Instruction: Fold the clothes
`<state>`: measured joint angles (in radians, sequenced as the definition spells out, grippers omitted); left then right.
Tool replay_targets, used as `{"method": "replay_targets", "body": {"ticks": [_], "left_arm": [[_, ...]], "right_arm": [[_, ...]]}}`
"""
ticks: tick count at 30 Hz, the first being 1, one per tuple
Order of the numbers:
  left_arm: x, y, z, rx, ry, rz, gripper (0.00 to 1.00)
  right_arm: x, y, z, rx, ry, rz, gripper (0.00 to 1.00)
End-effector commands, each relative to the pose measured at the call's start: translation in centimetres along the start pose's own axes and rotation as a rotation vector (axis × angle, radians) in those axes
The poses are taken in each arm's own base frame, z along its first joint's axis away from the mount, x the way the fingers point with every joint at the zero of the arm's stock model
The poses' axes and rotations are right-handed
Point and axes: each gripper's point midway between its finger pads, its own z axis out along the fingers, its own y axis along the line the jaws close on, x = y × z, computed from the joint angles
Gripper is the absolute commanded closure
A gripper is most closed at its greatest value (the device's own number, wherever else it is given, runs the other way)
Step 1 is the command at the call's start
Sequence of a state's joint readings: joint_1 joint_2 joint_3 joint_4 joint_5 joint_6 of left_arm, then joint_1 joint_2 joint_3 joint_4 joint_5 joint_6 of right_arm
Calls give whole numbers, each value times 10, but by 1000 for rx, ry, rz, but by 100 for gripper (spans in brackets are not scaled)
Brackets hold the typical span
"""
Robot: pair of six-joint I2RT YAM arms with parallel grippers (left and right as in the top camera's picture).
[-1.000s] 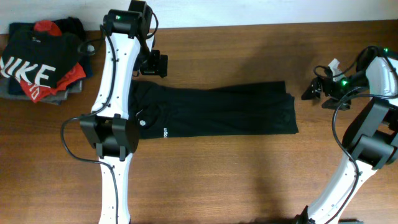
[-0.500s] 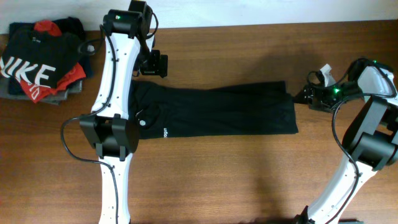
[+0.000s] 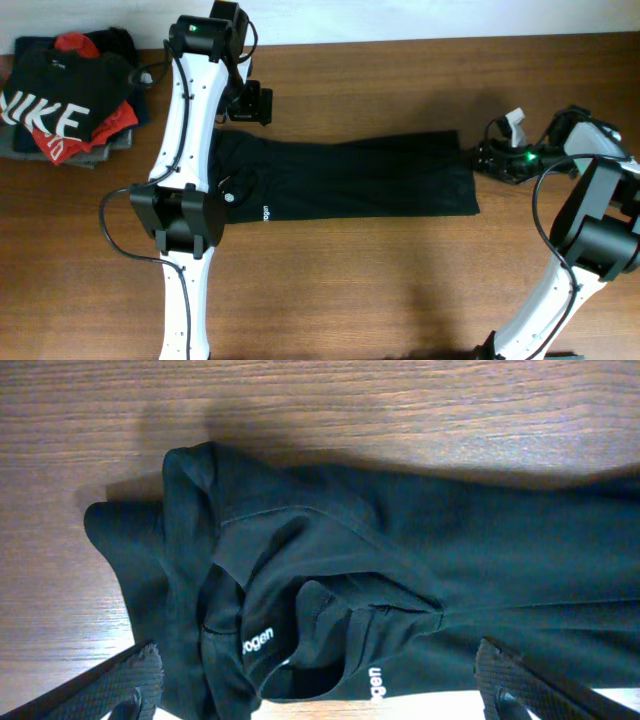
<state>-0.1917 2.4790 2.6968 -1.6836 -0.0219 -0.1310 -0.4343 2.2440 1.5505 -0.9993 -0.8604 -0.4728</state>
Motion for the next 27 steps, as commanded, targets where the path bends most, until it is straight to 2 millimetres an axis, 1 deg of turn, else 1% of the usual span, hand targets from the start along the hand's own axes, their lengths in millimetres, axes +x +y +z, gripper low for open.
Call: {"method": "replay_targets", "body": {"ticks": [1,5,10,11,12,15,16,17,18,21,26,27], "left_arm": [[0,-3,-1,12,-2,0,1],[0,-3,-1,12,-2,0,1],[0,-3,-1,12,-1,0,1],[0,-3,-1,12,-2,0,1],[0,-3,-1,12,-2,0,1],[0,-3,-1,12,-2,0,1],[0,-3,-1,12,-2,0,1],[0,-3,-1,12,-2,0,1],[0,-3,-1,12,-2,0,1],[0,-3,-1,12,-2,0,1],[0,-3,-1,12,-1,0,1],[0,-3,-1,12,-1,0,1]], "right_arm": [[71,-32,55,66,248,114,1],[79,-26,64,68,284,125,1],[85,-30,67,130,323,163,0],[86,-31,67,140,329,161,2],[86,-33,66,149,332,163,6],[89,-39,64,188,342,196,23],[89,-40,64,203,345,205,33],[89,-41,63,209,345,210,47],[89,-42,64,211,343,216,57],[87,-47,63,245,334,244,72],[83,-50,63,255,313,263,96],[81,-52,62,271,310,276,96]]}}
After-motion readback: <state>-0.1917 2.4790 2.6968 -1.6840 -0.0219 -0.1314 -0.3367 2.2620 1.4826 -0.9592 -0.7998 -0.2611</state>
